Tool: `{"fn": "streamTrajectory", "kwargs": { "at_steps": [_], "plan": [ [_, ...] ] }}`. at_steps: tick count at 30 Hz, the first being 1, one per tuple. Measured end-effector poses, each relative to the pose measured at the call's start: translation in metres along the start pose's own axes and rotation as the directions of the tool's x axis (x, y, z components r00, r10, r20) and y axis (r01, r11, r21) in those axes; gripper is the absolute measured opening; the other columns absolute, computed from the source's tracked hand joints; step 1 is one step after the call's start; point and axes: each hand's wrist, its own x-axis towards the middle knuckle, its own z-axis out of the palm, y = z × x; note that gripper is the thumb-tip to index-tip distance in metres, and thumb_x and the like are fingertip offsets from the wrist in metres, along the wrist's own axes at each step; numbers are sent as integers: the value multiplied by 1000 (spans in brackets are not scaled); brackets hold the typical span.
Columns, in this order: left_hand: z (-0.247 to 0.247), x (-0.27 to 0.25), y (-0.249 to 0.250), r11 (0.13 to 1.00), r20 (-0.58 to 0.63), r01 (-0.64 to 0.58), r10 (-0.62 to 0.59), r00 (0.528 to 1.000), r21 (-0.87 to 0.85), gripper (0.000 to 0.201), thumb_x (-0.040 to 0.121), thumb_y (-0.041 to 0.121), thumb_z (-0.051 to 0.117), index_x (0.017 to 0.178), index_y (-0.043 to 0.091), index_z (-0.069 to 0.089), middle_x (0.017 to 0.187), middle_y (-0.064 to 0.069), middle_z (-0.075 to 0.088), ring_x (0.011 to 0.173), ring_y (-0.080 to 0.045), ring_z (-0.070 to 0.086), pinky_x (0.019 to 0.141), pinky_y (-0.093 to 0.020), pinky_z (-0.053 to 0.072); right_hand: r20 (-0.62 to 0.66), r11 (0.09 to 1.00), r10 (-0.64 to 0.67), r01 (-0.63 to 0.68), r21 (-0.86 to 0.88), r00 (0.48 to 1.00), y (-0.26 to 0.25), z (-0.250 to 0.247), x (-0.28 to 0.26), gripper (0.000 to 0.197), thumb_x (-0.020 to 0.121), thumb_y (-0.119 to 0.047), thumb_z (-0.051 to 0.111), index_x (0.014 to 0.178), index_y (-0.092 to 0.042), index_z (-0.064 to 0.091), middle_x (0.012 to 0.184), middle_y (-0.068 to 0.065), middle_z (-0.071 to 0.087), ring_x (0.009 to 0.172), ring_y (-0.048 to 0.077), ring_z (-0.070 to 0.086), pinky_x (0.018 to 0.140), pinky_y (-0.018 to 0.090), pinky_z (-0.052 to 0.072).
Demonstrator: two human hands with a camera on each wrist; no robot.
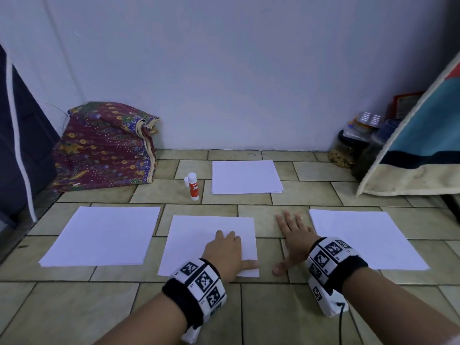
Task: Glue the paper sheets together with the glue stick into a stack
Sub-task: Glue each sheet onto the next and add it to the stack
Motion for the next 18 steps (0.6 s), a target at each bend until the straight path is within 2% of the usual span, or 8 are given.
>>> {"fn": "streamTrajectory", "kwargs": {
  "at_steps": [4,7,8,10,11,12,15,18],
  "plan": [
    [-6,1,-21,986,103,-160,154,983,52,65,100,43,40,154,19,13,162,-2,5,143,-26,9,110,-42,31,-8,1000,-14,14,-10,1000,0,-6,-3,145,56,-63,80,149,-19,-22,155,2,-30,145,31,-21,118,51,6],
    [-5,5,-34,972,102,-213,203,974,99,72,97,29,53,154,27,10,162,1,-2,145,-23,7,110,-41,29,-44,999,-46,47,22,998,2,-22,-7,130,61,-59,80,153,-17,-2,161,2,-6,147,30,0,117,47,21],
    [-4,6,-37,976,87,-198,190,978,89,74,95,30,56,154,29,11,162,0,-4,146,-23,4,111,-42,27,-71,998,-47,50,35,996,3,-28,-6,119,63,-59,79,151,-14,13,159,3,11,144,29,15,113,44,30],
    [-3,6,-40,989,61,-134,130,990,60,80,92,37,60,154,27,11,161,-2,-11,147,-26,-7,115,-46,20,-173,997,-33,43,58,984,1,-38,-2,80,68,-60,75,126,-13,46,131,4,48,126,25,43,94,35,43],
    [-3,6,-42,994,54,-95,92,994,52,85,90,42,61,154,22,9,161,-3,-14,147,-29,-13,116,-50,16,-235,995,-21,44,94,972,-3,-43,0,65,70,-59,74,112,-14,51,115,2,54,118,24,50,85,32,44],
    [-3,6,-44,997,49,-54,52,997,51,92,89,47,61,154,17,5,160,-4,-17,146,-32,-18,117,-53,11,-293,985,-6,55,161,956,-7,-47,2,57,73,-54,74,109,-14,54,110,2,56,115,23,53,83,30,44],
    [3,9,-51,996,91,91,-93,991,23,108,84,63,57,153,13,-7,158,-7,-24,142,-40,-26,114,-60,4,-436,898,-10,200,393,900,-32,-61,11,44,82,-25,73,122,-11,59,124,3,60,112,18,56,88,22,42],
    [11,10,-57,984,145,176,-171,975,-23,110,81,72,51,152,22,-18,157,-1,-29,141,-44,-23,114,-63,5,-532,791,-55,362,493,845,-66,-74,22,30,83,5,58,108,-8,68,112,5,66,96,13,59,80,16,44]
  ]
}}
